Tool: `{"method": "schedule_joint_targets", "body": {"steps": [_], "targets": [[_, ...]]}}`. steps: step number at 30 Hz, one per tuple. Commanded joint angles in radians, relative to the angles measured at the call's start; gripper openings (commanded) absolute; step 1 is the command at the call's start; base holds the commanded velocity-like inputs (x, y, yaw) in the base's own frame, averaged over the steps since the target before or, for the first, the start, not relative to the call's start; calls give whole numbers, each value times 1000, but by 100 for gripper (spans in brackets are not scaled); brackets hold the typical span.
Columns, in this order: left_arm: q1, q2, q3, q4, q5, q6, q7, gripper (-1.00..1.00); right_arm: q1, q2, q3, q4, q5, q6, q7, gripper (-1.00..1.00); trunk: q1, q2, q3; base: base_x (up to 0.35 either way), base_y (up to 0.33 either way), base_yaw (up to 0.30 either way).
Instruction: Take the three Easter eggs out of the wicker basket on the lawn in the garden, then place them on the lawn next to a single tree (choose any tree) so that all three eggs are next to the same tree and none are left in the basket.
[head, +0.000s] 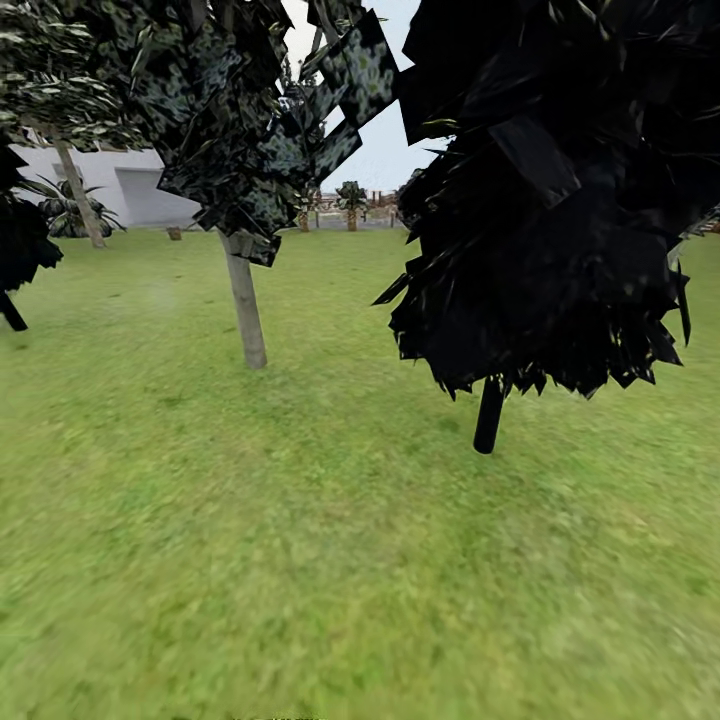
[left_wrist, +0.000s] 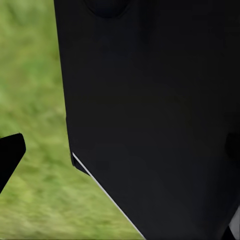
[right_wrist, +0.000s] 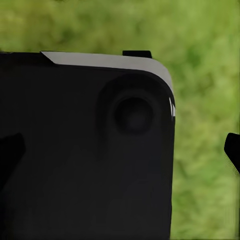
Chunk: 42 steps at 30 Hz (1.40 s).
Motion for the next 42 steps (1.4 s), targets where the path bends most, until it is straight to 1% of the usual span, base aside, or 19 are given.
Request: {"method": "schedule_joint_targets", "body": {"steps": [1, 19, 42], "targets": [[0, 0, 1, 0, 1, 0, 0, 100, 0, 0, 0, 1, 1, -3, -1, 100, 0, 0, -1, 0, 0, 289], [0, -2, 0, -1, 1, 0, -2, 100, -1, 1, 0, 1, 2, -4, -2, 100, 0, 0, -6, 0, 0, 289], [0, -3, 0, -2, -1, 0, -4, 100, -1, 2, 0, 1, 2, -4, -2, 100, 0, 0, -22, 0, 0, 265]]}}
